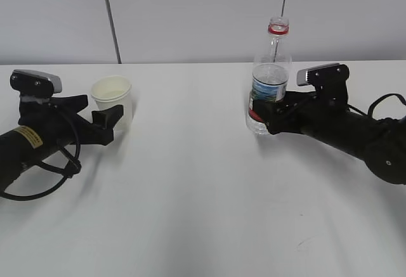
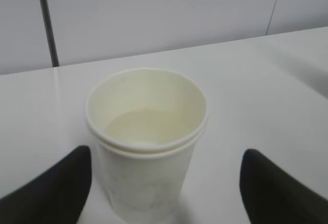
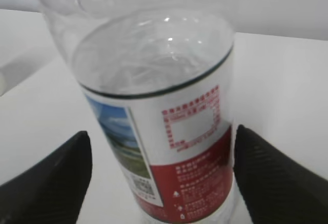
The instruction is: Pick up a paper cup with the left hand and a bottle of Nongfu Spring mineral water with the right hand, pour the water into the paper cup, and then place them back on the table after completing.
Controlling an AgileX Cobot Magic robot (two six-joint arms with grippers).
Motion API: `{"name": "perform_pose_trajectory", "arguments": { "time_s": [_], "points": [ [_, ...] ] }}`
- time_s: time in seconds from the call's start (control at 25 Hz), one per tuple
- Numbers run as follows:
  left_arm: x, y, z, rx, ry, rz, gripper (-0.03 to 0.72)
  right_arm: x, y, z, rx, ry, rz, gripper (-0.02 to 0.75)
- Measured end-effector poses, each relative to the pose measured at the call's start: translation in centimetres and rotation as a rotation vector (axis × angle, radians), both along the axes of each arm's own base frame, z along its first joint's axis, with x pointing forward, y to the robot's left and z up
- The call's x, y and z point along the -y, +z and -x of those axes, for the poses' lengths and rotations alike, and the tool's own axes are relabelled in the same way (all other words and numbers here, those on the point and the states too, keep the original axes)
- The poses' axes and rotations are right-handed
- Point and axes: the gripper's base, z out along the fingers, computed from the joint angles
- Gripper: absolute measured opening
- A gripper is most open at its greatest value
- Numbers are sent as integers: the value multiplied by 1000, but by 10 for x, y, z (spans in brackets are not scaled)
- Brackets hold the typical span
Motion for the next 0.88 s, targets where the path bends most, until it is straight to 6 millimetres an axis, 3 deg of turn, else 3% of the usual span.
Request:
{"name": "perform_pose_trajectory", "arguments": {
  "time_s": [0.52,0.88],
  "points": [
    [-1,0,12,-24,-11,-6,543,6,30,41,0,-22,5,629],
    [-6,30,19,-37,34,-41,543,11,77,54,37,-57,55,625]
  ]
}}
